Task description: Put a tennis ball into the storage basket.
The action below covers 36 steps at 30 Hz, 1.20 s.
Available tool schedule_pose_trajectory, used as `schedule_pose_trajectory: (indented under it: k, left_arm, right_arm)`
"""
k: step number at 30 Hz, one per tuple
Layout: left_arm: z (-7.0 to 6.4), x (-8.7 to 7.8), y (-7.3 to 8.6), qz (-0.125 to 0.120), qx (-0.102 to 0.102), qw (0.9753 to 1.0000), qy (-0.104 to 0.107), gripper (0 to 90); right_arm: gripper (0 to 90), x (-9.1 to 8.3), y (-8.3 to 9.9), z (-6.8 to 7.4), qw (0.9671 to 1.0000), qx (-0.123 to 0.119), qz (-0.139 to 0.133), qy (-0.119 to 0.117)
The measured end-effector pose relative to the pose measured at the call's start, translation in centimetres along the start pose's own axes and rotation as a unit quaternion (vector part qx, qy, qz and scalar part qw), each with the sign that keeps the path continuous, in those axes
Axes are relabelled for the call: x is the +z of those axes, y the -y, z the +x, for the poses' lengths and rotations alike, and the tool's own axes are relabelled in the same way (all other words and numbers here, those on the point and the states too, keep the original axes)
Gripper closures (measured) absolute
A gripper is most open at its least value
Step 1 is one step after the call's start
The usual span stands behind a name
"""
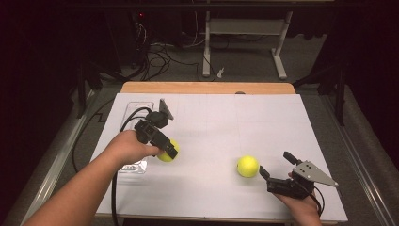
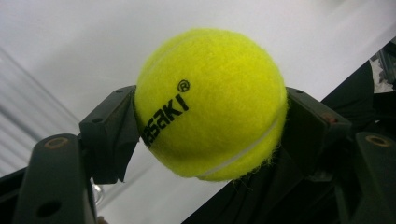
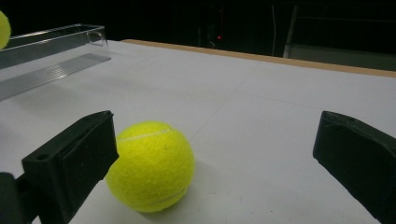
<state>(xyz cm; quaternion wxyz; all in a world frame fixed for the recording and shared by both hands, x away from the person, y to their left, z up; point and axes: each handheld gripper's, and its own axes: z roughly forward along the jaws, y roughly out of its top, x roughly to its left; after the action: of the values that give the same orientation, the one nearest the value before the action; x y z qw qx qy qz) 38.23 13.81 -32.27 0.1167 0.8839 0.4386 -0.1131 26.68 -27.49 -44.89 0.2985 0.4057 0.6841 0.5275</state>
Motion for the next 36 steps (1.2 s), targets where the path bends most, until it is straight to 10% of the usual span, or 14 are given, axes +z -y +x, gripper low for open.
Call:
schedule_pose_trajectory:
  k: [36]
  left_arm:
    - [4.5,-4.3,2.6,-0.018,-0.065,0.9974,-0.024,26.7]
  right_arm:
    - [0.5,0.0,0.0,0.0,1.0000,0.000,0.000,0.001]
